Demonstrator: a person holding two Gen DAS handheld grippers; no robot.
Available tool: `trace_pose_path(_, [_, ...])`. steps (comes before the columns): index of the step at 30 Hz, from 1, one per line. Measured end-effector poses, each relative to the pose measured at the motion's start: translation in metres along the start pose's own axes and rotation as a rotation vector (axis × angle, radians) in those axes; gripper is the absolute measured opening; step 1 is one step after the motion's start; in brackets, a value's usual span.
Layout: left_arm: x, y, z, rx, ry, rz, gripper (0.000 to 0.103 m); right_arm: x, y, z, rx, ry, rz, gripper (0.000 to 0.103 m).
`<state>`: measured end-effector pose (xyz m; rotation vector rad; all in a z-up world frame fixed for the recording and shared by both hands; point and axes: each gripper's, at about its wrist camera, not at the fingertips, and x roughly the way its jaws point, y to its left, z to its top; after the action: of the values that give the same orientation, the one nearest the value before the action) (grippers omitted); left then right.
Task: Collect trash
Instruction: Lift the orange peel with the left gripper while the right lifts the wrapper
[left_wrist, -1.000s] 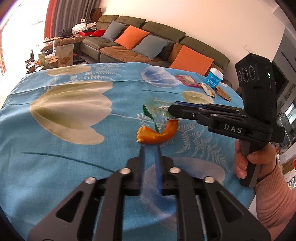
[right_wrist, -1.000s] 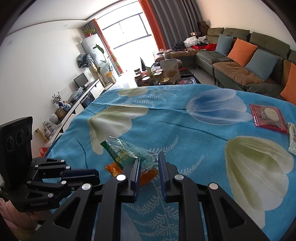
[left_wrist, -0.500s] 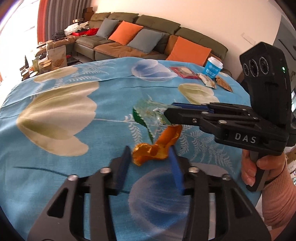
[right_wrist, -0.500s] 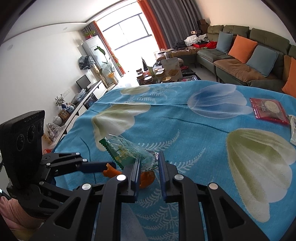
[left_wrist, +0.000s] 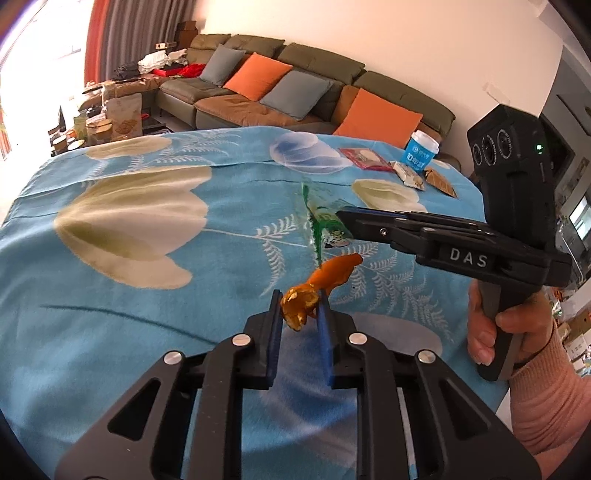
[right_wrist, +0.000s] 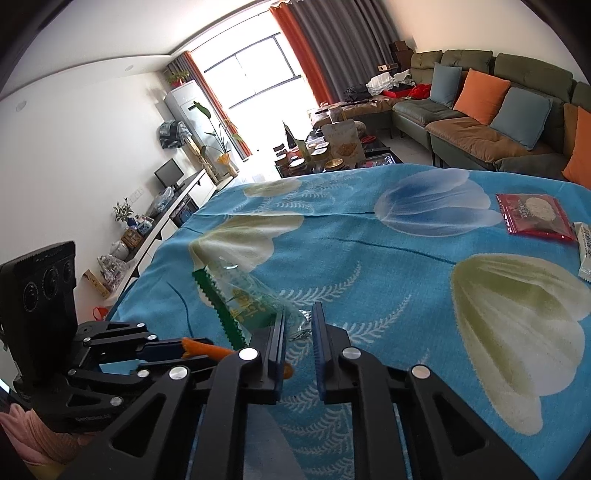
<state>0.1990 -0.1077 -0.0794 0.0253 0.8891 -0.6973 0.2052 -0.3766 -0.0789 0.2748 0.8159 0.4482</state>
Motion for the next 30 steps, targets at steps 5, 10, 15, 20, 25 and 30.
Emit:
trace_pose_path(5, [-0.023,0.007,-0.008,-0.017,-0.034,0.022,0.018,-0.001,0.003,0.000,0.010,-0.010,0.018,0.010])
trace_pose_path(10, [-0.043,0.018,-0.018,-0.046,-0.059,0.042,0.018,-0.004,0.009,0.000,0.016,-0.022,0.038,0.010])
trace_pose_path(15, [-0.063,0.030,-0.026,-0.073,-0.086,0.069,0.018,-0.005,0.019,-0.002,0.012,-0.030,0.057,0.009])
trace_pose_path(20, [-0.086,0.039,-0.036,-0.094,-0.117,0.101,0.018,-0.009,0.032,-0.003,0.008,-0.043,0.084,0.010])
trace_pose_path(25, [-0.108,0.047,-0.045,-0.110,-0.145,0.135,0.018,-0.009,0.049,-0.007,-0.001,-0.047,0.121,0.009])
trace_pose_path(30, [-0.126,0.058,-0.053,-0.135,-0.167,0.160,0.018,-0.005,0.065,-0.010,-0.015,-0.039,0.153,0.010])
